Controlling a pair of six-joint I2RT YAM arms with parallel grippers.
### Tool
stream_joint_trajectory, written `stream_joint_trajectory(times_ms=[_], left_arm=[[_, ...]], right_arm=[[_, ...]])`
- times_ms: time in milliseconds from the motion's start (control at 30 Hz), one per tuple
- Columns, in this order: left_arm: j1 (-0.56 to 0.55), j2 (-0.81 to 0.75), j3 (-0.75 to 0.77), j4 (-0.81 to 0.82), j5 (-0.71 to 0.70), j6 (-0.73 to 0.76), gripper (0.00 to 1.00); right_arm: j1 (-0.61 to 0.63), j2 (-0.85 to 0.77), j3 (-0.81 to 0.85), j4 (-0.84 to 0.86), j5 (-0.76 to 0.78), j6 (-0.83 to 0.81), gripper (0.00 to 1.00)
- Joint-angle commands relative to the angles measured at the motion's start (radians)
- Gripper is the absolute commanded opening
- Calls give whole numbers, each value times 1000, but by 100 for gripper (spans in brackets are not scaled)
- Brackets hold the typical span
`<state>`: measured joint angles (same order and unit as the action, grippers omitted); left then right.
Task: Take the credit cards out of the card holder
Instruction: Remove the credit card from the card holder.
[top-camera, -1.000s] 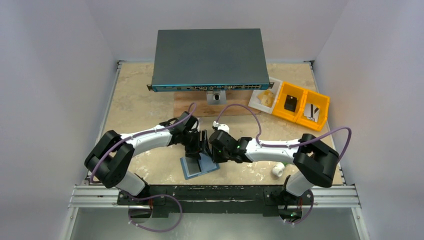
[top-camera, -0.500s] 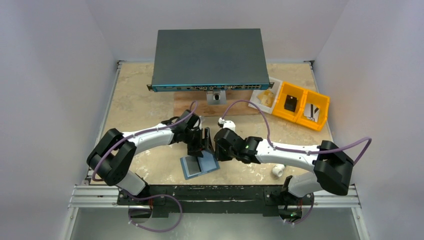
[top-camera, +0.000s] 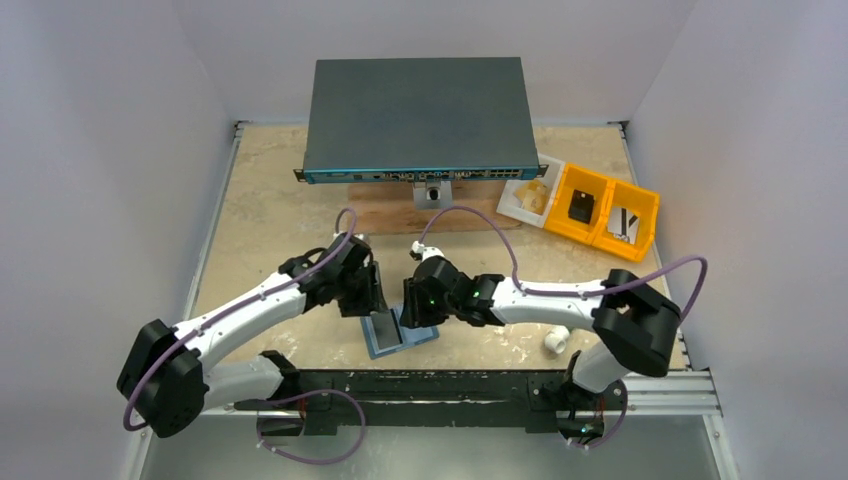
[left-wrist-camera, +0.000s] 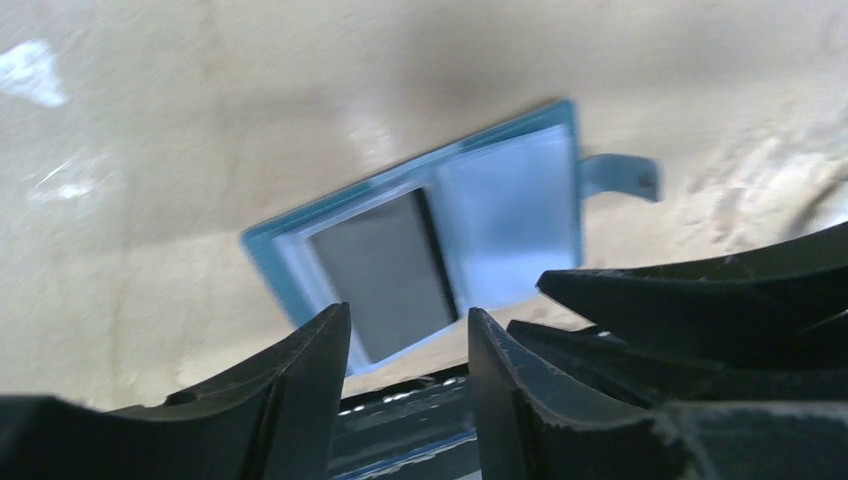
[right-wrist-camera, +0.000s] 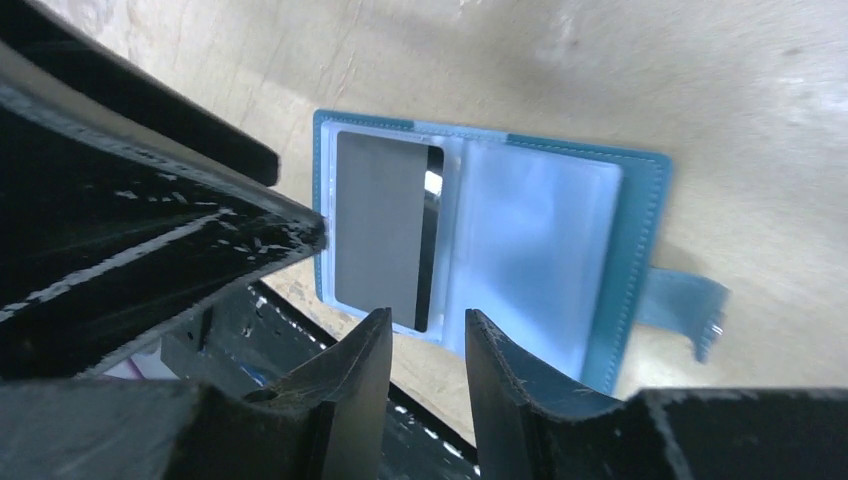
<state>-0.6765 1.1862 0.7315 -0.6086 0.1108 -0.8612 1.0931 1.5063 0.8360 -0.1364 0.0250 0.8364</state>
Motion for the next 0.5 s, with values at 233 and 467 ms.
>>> stream_joint_trajectory(times_ms=[233, 467], left_arm=[[0, -74, -115, -70, -107, -54, 21], [0, -15, -101, -12, -76, -33, 7]], right_arm=[[5, 161, 69, 172, -162, -15, 33], [-4, 186, 64, 183, -154, -4, 32]])
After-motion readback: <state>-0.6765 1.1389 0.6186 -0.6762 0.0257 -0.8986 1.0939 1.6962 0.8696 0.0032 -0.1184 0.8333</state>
